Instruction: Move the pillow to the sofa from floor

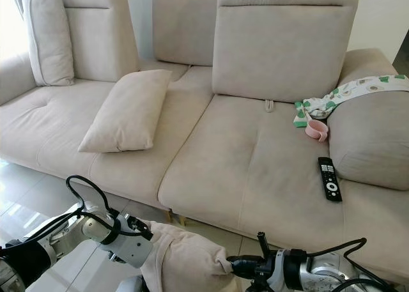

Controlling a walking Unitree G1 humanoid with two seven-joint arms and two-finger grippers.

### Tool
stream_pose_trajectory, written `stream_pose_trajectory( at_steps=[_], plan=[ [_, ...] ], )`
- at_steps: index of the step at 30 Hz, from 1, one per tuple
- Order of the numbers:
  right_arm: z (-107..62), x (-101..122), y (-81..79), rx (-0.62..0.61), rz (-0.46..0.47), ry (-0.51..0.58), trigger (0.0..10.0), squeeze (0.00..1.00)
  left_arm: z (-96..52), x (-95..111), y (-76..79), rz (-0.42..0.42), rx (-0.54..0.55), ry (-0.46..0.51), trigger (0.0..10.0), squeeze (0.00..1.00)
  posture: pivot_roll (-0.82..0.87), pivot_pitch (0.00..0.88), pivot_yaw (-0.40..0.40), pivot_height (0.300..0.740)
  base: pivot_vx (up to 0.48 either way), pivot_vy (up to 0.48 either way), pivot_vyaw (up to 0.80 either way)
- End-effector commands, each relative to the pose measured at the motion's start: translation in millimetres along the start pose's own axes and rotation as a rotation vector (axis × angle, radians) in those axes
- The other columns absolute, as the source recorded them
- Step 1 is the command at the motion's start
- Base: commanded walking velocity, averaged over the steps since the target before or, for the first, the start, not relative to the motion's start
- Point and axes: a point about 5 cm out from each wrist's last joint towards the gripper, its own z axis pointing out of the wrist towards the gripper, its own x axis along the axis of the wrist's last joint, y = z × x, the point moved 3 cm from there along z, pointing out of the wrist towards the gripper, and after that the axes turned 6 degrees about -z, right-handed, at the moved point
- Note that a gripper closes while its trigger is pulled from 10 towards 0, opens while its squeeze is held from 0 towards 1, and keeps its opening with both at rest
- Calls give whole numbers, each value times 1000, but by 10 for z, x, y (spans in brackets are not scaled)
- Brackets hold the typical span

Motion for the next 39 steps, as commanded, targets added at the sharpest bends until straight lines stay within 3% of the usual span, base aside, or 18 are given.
stream_pose_trajectory(
  at_steps=[1,2,4,6,7,18,19,20,21,22,23,26,27,29,30,39],
  plan=[
    [41,11,111,-60,-13,7,0,0,114,196,149,-15,-40,83,9373,0,156,79,64,497,0,0,0],
    [41,11,111,-60,-13,7,0,0,114,196,149,-15,-40,83,9373,0,156,79,64,497,0,0,0],
    [43,-21,151,-81,-9,-12,0,0,144,277,174,-43,-25,113,4078,0,156,79,63,497,0,0,0],
    [46,-33,168,-89,-8,-19,0,0,152,301,167,-56,-12,123,3961,0,156,80,63,497,0,0,0],
    [49,-45,188,-101,-5,-27,0,0,161,333,146,-73,13,138,0,0,156,81,64,497,0,0,0],
    [87,-106,313,-200,34,-77,0,0,121,421,-158,-182,239,186,0,0,159,80,61,497,0,0,0],
    [90,-114,322,-221,48,-87,706,0,95,420,-207,-192,271,186,0,0,165,77,60,497,0,0,0],
    [92,-121,328,-238,60,-96,2863,0,70,414,-256,-199,305,183,0,0,166,77,59,497,0,0,0],
    [92,-121,328,-238,60,-96,2863,0,70,414,-256,-199,305,183,0,0,166,77,59,497,0,0,0],
    [94,-130,335,-256,73,-109,9412,0,34,395,-329,-213,360,172,0,0,164,77,59,497,0,0,0],
    [95,-135,338,-268,82,-116,10000,0,5,381,-376,-221,395,166,0,0,164,77,59,497,0,0,0],
    [94,-150,338,-287,96,-138,10000,0,-66,317,-461,-251,466,133,0,0,161,77,59,497,0,0,0],
    [91,-156,335,-290,99,-144,10000,0,-81,293,-473,-254,480,118,3922,0,160,76,59,497,0,0,0],
    [85,-166,332,-294,102,-153,10000,0,-99,268,-484,-253,493,99,3922,0,160,77,58,497,0,0,0],
    [75,-185,331,-302,109,-166,10000,0,-118,246,-494,-252,505,83,9725,0,161,76,54,497,0,0,0],
    [77,-209,384,-413,188,-202,10000,0,-222,140,-473,-217,484,-5,10000,0,165,73,46,497,0,0,0]
  ],
)
